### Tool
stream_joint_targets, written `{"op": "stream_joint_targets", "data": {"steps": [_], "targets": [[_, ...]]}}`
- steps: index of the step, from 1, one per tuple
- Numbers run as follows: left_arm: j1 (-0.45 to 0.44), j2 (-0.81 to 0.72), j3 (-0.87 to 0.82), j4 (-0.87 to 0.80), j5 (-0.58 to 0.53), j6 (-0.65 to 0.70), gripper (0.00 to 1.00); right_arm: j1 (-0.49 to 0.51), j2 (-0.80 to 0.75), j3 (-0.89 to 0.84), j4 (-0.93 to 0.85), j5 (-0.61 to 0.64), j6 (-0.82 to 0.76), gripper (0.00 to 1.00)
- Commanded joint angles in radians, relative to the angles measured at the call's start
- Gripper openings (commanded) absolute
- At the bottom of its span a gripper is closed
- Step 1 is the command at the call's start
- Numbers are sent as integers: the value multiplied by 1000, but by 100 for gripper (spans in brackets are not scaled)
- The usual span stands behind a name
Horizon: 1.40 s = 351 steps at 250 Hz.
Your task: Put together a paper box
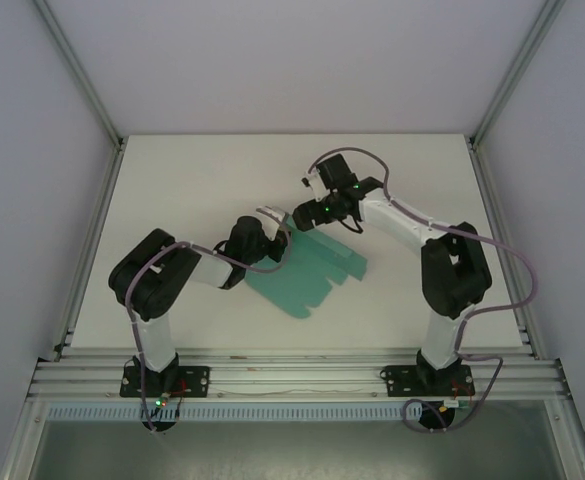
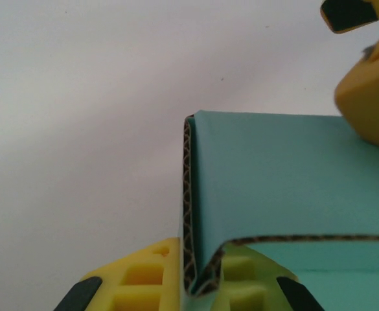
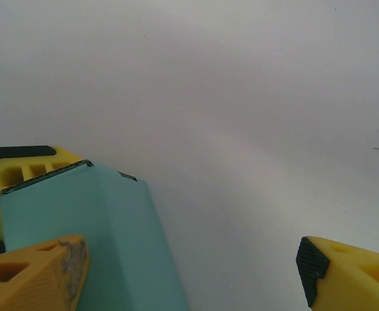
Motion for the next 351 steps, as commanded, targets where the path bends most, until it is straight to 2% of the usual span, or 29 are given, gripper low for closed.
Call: {"op": "stream_joint_targets", "data": {"steps": [1,14,50,69,81,161,180,212,242,290,318,351], "targets": [[-13,40,-2,20,-40,12,0,7,38,2,-48,-37,-19,83],[-13,40,-1,19,-50,7,0,7,47,-11,-51,-29,-20,83],[-10,40,17,8,-61,-19,19,7,75,-27,-86,-17,-47,80],[0,65,32,5,-59,-46,21,8,90,-24,-109,-16,-58,80],[12,67,38,6,-41,-66,27,6,94,-25,-114,-16,-64,80],[56,65,112,-32,41,-101,27,5,129,-30,-145,-34,-85,78],[55,61,132,-50,38,-102,25,6,135,-33,-152,-35,-87,77],[55,61,167,-94,5,-116,0,5,115,-39,-139,-4,-62,77],[55,58,175,-140,-48,-121,0,1,38,-48,-86,36,1,78],[57,-53,157,-290,-128,-228,0,-14,-184,-80,-50,172,112,91],[68,-125,160,-413,-92,-301,0,-42,-346,-147,-83,161,91,93],[102,-206,143,-477,25,-384,0,-81,-545,-264,-87,115,70,95]]}}
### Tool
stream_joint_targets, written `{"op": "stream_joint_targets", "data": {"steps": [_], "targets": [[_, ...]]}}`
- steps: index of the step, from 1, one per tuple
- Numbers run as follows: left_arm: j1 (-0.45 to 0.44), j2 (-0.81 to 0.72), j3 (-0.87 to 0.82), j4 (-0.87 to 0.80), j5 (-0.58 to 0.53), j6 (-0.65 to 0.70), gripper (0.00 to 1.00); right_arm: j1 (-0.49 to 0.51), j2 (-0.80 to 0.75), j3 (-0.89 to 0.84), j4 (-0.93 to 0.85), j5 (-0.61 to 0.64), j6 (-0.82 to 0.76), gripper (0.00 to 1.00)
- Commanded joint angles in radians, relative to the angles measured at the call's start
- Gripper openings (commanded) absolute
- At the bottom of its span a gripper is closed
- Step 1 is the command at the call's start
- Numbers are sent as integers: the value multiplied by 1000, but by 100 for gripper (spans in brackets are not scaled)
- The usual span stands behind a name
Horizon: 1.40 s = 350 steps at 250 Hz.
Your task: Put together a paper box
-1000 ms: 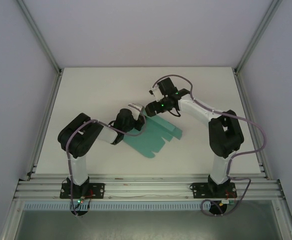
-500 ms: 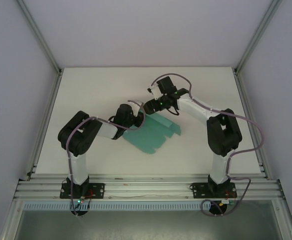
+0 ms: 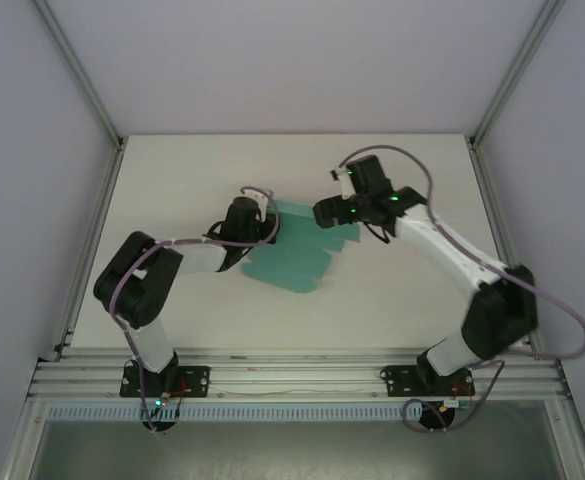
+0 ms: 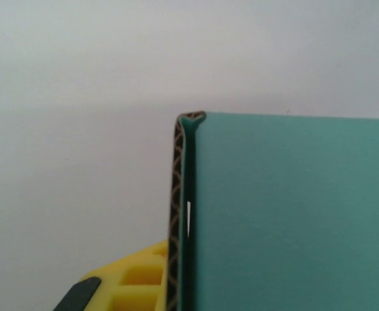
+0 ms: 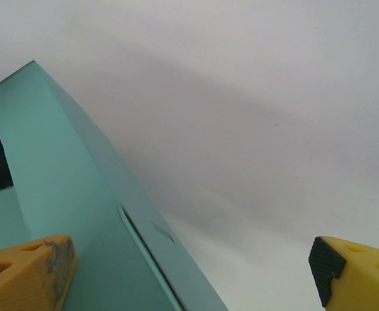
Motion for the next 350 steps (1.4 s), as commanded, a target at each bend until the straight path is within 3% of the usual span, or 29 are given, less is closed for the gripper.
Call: {"op": "stream_joint_targets", "data": {"steps": [1,36,90,119,151,167,187,284,305,333,350], "targets": [[29,-82,9,-106,84,-124,0,-30,-154,-80,-54,-1,-2,95],[46,-146,9,-164,179,-141,0,-50,-283,-160,14,-138,-23,98],[43,-182,51,-259,257,-126,0,-50,-193,-97,46,-236,-96,88],[42,-174,90,-343,219,-124,0,-51,-121,-39,16,-234,-113,54],[42,-147,150,-448,105,-162,0,-49,-111,-54,51,-292,-104,19],[37,-116,212,-549,-8,-177,0,-46,-123,-78,87,-279,-83,7],[34,-71,279,-654,-119,-209,0,-45,-143,-106,134,-251,-58,0],[30,76,426,-917,-456,-326,0,-29,-163,-104,156,-166,-29,0],[32,89,444,-907,-416,-322,0,-26,-164,-110,165,-165,-28,0],[30,35,370,-697,-216,-240,0,-26,-160,-120,180,-149,-19,0],[30,-26,294,-546,-114,-217,0,-25,-162,-128,197,-108,7,17]]}}
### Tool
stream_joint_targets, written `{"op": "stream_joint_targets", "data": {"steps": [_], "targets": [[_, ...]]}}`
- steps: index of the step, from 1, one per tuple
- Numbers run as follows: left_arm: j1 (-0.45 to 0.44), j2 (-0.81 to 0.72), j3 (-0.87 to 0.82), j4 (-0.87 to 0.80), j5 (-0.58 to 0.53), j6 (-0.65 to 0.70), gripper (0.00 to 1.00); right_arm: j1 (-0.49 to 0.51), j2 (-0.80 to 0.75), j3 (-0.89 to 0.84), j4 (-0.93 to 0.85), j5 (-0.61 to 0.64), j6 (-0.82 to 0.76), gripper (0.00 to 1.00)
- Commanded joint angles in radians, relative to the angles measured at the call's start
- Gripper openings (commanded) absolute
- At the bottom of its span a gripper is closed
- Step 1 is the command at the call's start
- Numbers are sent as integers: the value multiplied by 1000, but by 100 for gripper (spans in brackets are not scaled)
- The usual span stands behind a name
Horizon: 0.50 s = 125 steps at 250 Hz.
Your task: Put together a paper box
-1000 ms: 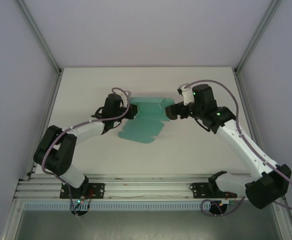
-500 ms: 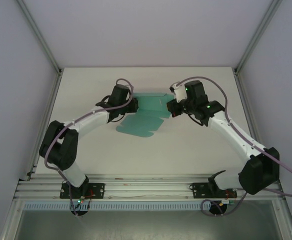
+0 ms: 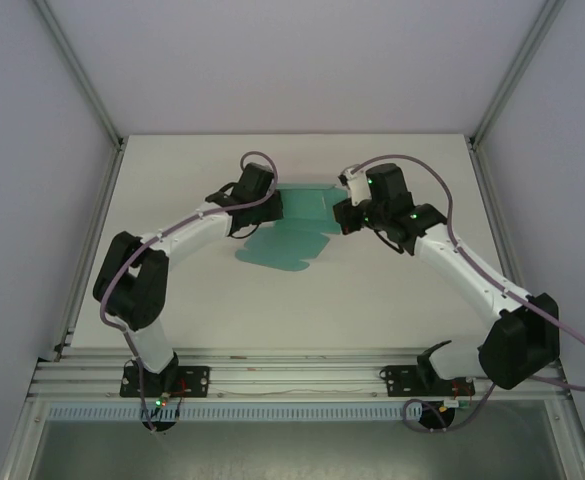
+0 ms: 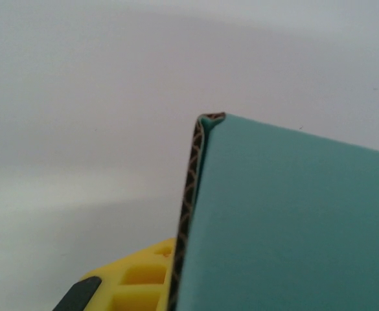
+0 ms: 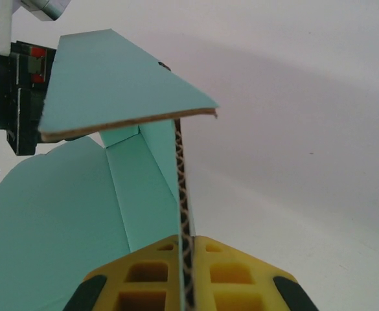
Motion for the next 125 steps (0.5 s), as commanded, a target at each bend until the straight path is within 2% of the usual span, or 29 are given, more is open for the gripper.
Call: {"op": "stream_joint_targets", "data": {"steps": [1,22,36,57,76,99,125], "targets": [[56,-44,-123,138,-17,8,0,-1,-56,-1,52,60,59,17],[57,-111,-186,229,15,23,0,-1,-80,-19,74,93,70,23],[57,-145,-212,246,7,31,0,-1,-106,-37,94,104,78,40],[56,-186,-244,263,4,49,0,-1,-150,-62,133,122,102,70],[54,-214,-275,289,5,53,0,-1,-177,-76,175,171,152,86],[46,-238,-302,319,-2,63,0,-2,-178,-58,206,192,203,98],[37,-247,-307,325,-13,75,0,-1,-127,17,188,175,251,100]]}}
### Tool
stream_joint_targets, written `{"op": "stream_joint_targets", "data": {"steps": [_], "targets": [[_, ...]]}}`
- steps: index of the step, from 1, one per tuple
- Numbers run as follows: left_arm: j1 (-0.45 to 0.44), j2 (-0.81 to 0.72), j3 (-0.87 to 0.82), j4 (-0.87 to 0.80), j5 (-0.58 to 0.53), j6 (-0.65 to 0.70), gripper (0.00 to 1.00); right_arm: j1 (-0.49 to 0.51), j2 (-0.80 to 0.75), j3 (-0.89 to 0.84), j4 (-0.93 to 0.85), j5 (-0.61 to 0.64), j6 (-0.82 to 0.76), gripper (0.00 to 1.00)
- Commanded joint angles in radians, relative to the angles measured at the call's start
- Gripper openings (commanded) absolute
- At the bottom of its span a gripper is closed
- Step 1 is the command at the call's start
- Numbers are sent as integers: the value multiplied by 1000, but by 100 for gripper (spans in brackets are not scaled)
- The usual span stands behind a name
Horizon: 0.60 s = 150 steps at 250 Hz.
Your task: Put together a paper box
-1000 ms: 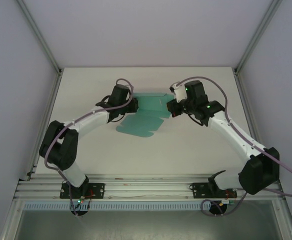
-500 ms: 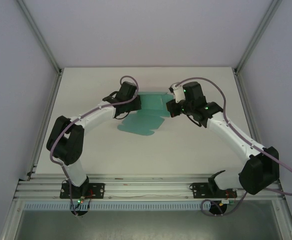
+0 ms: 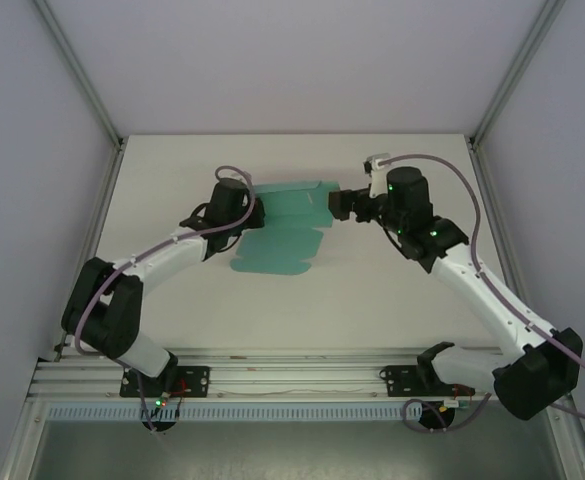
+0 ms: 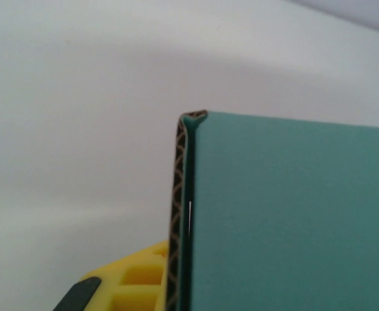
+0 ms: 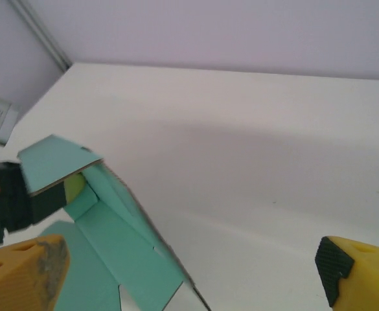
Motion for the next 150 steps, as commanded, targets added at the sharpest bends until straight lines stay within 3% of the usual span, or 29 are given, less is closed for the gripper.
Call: {"op": "stream_joint_targets", "data": {"steps": [1,69,115,150], "targets": [[-14,-24,-18,67,-20,32,0,0,40,80,37,28,86,100],[-19,-32,-6,52,-17,19,0,-4,150,191,-60,-9,79,100],[12,-39,-35,118,119,40,0,-23,56,104,-117,-208,-48,100],[40,-38,-43,158,245,32,0,-27,26,68,-144,-172,-42,100]]}}
